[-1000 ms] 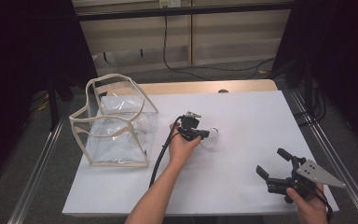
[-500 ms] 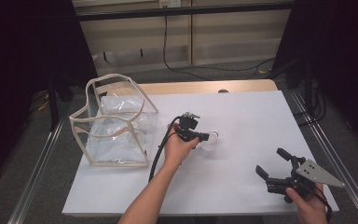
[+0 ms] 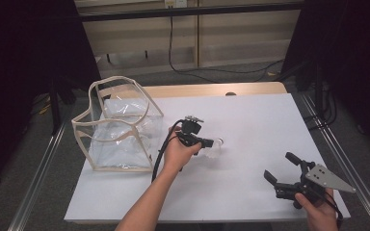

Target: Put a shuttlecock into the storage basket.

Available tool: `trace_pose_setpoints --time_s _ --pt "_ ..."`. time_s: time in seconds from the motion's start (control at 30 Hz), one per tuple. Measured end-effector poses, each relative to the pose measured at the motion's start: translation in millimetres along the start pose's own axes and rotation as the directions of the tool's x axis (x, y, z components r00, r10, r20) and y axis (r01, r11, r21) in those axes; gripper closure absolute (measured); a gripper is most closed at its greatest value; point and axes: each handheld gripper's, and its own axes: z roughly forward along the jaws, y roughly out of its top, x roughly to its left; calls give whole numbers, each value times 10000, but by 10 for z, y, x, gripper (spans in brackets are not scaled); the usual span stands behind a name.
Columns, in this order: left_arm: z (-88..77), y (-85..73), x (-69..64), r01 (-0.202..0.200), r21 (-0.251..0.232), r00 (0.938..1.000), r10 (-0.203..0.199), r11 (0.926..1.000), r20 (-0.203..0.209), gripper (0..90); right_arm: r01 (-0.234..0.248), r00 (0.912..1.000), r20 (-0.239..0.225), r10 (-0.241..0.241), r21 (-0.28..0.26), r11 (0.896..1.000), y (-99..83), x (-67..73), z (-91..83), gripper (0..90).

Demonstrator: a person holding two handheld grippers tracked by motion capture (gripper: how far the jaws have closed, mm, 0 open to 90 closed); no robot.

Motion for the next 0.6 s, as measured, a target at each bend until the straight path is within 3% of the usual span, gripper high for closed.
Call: trace_pose_setpoints --time_s 0.6 --pt "-189 -17 -7 -174 476 9997 164 9987 206 899 2 10000 -59 -3 -12 10000 -4 4 16 17"
